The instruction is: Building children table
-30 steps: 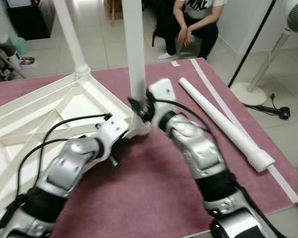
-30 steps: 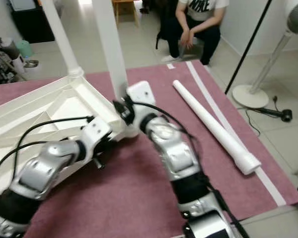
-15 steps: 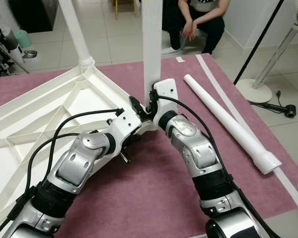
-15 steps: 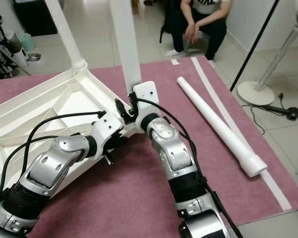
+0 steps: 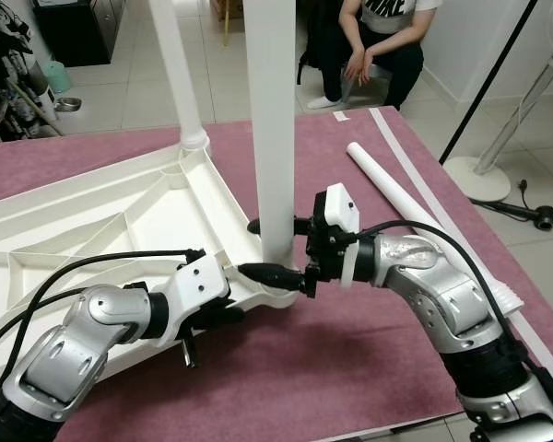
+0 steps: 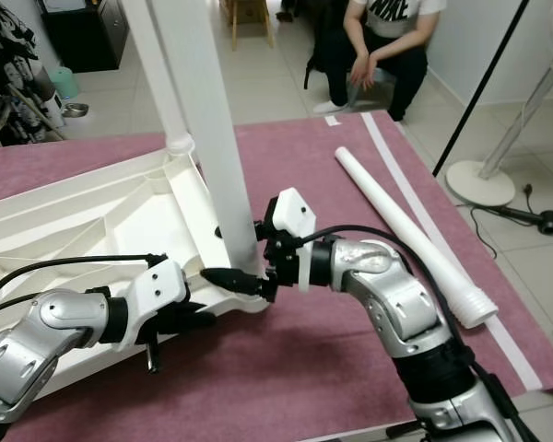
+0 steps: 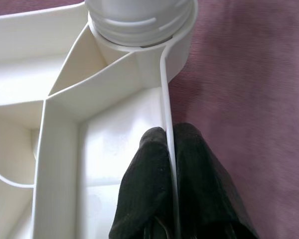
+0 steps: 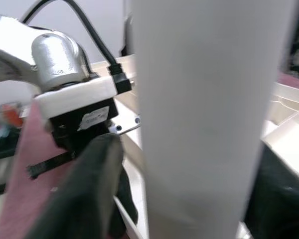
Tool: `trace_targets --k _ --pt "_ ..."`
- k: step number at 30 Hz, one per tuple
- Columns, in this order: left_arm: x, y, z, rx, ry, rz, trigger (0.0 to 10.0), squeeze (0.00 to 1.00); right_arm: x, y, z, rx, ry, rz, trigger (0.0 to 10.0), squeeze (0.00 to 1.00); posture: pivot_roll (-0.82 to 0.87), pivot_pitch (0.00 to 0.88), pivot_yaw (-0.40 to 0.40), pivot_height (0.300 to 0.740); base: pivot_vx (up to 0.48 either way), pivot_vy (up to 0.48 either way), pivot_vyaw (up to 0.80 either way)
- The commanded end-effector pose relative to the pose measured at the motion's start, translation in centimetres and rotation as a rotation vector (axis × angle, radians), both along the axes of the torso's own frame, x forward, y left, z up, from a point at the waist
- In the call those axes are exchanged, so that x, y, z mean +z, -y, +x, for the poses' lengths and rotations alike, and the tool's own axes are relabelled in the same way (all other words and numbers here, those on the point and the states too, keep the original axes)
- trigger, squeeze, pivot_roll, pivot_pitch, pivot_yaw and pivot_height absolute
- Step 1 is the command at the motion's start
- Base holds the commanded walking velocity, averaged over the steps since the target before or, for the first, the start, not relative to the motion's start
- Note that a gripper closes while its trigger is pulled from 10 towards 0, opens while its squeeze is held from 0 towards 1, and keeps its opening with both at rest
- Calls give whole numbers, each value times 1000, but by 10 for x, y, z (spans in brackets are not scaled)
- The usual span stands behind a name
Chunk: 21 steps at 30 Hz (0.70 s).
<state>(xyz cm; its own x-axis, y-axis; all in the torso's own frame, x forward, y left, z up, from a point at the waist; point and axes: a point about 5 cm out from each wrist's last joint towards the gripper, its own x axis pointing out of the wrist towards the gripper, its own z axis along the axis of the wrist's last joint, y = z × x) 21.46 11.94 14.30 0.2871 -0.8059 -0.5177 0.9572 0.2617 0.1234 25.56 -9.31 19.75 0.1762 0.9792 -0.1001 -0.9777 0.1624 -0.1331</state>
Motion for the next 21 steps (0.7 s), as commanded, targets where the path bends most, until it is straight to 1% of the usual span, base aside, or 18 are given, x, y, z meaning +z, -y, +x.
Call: trace_targets --k 1,2,3,5,6,7,9,10,11,12,13,14,15,16,17,18,19,21 --pt "30 6 0 -72 164 -82 0 0 2 -6 -6 97 -15 8 4863 0 106 0 34 740 0 0 0" --pt "30 7 1 -58 170 -88 0 0 1 -9 -3 79 -14 10 0 0 109 0 30 740 0 0 0" --pt "30 7 1 -58 170 -88 0 0 1 -9 -3 79 -14 10 0 0 109 0 30 740 0 0 0" --pt "31 11 6 -26 185 -100 0 0 -4 -15 8 -32 -6 8 0 0 109 0 29 740 0 0 0" --pt "31 11 6 -26 185 -100 0 0 -4 -15 8 -32 -6 8 0 0 109 0 29 740 0 0 0" --pt "31 14 10 -1 201 -104 0 0 -7 -17 16 -111 6 4 0 0 109 0 28 740 0 0 0" --pt "31 14 10 -1 201 -104 0 0 -7 -17 16 -111 6 4 0 0 109 0 28 740 0 0 0" --pt "31 15 12 14 211 -106 0 0 -8 -18 21 -159 14 1 0 0 109 0 28 740 0 0 0" --pt "31 15 12 14 211 -106 0 0 -8 -18 21 -159 14 1 0 0 109 0 28 740 0 0 0" --pt "32 22 20 50 227 -113 0 0 -14 -19 36 -334 11 -15 0 0 102 0 34 740 0 0 0" --pt "32 22 20 50 227 -113 0 0 -14 -19 36 -334 11 -15 0 0 102 0 34 740 0 0 0" --pt "33 30 28 86 242 -116 0 0 -20 -18 51 -541 9 -35 0 0 101 0 37 740 0 0 0" --pt "35 37 34 109 256 -115 0 0 -25 -17 60 -693 17 -60 0 0 101 0 38 740 0 0 0" --pt "35 37 34 109 256 -115 0 0 -25 -17 60 -693 17 -60 0 0 101 0 38 740 0 0 0" --pt "35 43 41 142 267 -109 0 0 -29 -16 66 -827 23 -73 0 0 98 0 41 740 0 0 0" --pt "35 43 41 142 267 -109 0 0 -29 -16 66 -827 23 -73 0 0 98 0 41 740 0 0 0" --pt "36 51 51 188 286 -94 0 0 -34 -15 69 -956 36 -79 0 0 91 0 46 740 0 0 0" --pt "37 63 61 205 309 -75 0 0 -40 -24 67 -1061 15 -62 0 0 85 0 56 740 0 0 0"
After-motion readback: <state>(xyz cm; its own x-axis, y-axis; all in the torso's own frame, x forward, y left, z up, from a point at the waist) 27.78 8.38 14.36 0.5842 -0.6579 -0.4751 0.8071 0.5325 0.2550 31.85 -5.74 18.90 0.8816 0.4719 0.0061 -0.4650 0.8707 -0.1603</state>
